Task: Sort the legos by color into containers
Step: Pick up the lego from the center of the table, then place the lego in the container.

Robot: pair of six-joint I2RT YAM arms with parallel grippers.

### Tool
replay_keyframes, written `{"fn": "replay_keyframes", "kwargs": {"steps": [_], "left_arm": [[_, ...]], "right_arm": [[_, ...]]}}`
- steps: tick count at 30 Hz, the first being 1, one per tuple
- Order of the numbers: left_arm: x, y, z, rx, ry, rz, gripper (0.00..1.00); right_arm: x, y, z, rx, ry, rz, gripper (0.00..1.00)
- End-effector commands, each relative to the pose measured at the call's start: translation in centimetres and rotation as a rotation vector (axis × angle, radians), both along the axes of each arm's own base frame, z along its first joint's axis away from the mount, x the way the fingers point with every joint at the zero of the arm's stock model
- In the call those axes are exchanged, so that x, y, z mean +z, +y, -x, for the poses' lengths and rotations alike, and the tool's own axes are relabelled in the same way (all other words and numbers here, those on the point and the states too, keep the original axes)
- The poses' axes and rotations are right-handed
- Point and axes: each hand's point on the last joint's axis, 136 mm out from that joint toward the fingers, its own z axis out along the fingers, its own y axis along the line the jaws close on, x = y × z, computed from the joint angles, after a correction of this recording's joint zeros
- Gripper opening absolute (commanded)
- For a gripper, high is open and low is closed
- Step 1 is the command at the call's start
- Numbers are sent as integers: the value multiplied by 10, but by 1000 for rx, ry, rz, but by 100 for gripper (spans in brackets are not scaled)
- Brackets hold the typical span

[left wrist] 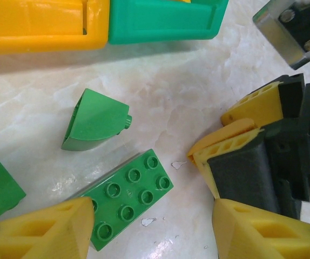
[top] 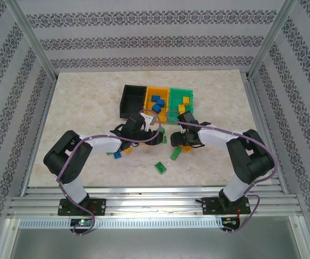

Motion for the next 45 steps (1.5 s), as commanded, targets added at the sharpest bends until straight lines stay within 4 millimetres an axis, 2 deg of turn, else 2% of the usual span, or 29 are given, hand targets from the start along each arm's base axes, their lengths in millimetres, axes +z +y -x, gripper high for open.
{"fn": "replay_keyframes", "kwargs": {"steps": [1, 6, 9, 13, 16, 23, 25, 27, 31, 35, 38, 43, 45], "left_arm": [[20, 5, -5, 14, -71, 19, 60], [18, 6, -4, 15, -66, 20, 60], [17, 6, -3, 12, -63, 23, 60], [18, 6, -3, 13, -67, 25, 60], [19, 6, -2, 9, -66, 28, 60], [23, 7, 1, 8, -61, 34, 60], [24, 9, 2, 12, -59, 34, 60], [25, 10, 4, 15, -58, 32, 60], [25, 15, 7, 21, -58, 18, 60], [23, 15, 9, 15, -57, 12, 60], [23, 9, 7, -5, -56, 28, 60], [27, 0, -1, -21, -62, 43, 60], [30, -5, -4, -31, -63, 49, 60]], "right_arm": [[-6, 23, 1, 45, 21, -52, 59], [4, 29, -2, 63, -7, -55, 32], [14, 31, -4, 73, -30, -63, 23], [36, 33, -13, 75, -84, -78, 22], [59, 31, -31, 66, -146, -87, 22], [118, 17, -107, -5, -303, -116, 24], [124, 13, -126, -18, -321, -96, 27], [125, 9, -142, -30, -325, -64, 44], [122, 8, -149, -28, -318, -37, 58], [125, 11, -138, -12, -336, -82, 63], [135, 11, -123, 30, -376, -103, 69], [157, -6, -91, 31, -498, -98, 95], [158, -15, -80, 18, -520, -127, 98]]}}
